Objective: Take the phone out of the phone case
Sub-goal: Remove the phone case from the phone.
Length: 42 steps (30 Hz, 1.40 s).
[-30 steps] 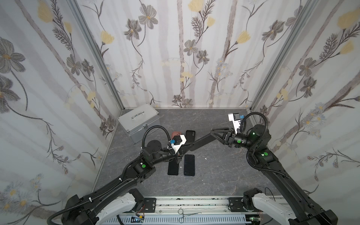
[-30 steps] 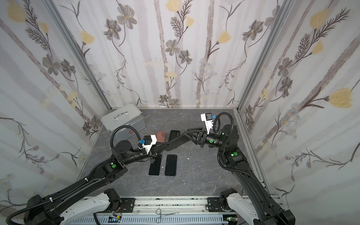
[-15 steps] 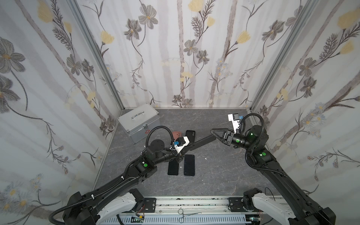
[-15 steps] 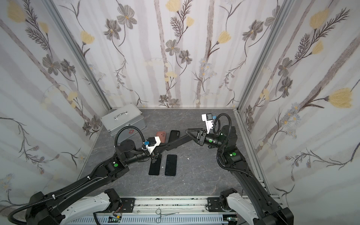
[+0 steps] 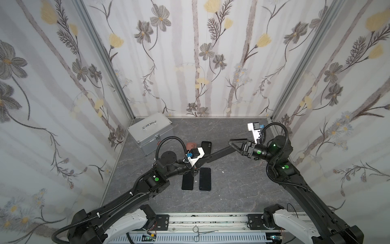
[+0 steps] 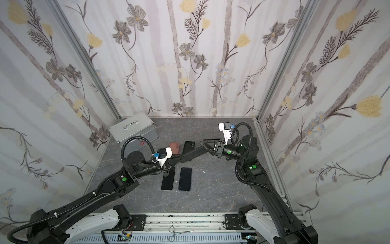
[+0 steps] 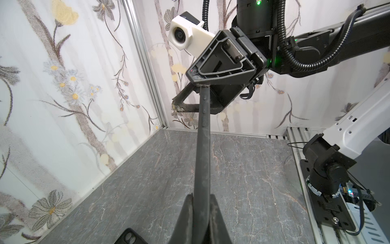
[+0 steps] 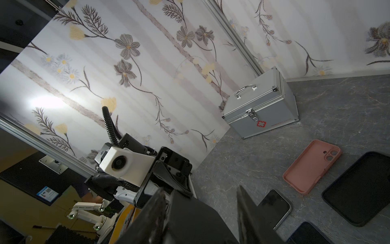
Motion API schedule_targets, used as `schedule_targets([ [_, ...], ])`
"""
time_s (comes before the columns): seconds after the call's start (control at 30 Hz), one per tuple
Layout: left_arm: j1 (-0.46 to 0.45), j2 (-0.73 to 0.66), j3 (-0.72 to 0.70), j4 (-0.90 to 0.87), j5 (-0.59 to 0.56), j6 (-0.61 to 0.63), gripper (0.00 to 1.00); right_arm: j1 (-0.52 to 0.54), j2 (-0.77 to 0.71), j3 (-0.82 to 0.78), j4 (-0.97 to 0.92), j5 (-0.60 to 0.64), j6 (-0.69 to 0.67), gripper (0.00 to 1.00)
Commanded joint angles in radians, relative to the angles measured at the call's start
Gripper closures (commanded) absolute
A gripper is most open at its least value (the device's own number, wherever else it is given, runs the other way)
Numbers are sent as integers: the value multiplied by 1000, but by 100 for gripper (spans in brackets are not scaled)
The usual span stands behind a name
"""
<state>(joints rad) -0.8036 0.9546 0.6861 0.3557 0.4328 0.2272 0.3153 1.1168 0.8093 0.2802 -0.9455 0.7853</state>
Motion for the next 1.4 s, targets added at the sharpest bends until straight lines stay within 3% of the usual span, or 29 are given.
schedule_targets([
  [0.0, -2, -17, -3, 177, 5, -39, 100, 2, -9, -1, -36, -81, -44, 45],
  [0.3, -15, -19, 4, 183, -49, -7, 100, 2, -1, -19, -40, -71, 15, 59],
  [0.53, -28, -1, 34, 190, -49, 20, 100, 20, 22, -100, 110, -43, 194, 70],
  [0.7, -30, 4, 31, 191, -30, 16, 100, 25, 16, -140, 324, -3, 390, 70],
  [0.8, -30, -8, 12, 197, -34, -10, 100, 14, -4, -145, 439, 45, 436, 61],
  [0.97, -30, -48, -60, 311, -49, -143, 100, -7, -39, -135, 526, 57, 344, 46],
  [1.2, -35, -86, -165, 591, 15, -412, 100, -21, -104, -72, 314, 7, 86, 33],
  [1.37, -60, -92, -198, 703, 14, -480, 100, -26, -131, -16, 157, 5, -31, 29],
])
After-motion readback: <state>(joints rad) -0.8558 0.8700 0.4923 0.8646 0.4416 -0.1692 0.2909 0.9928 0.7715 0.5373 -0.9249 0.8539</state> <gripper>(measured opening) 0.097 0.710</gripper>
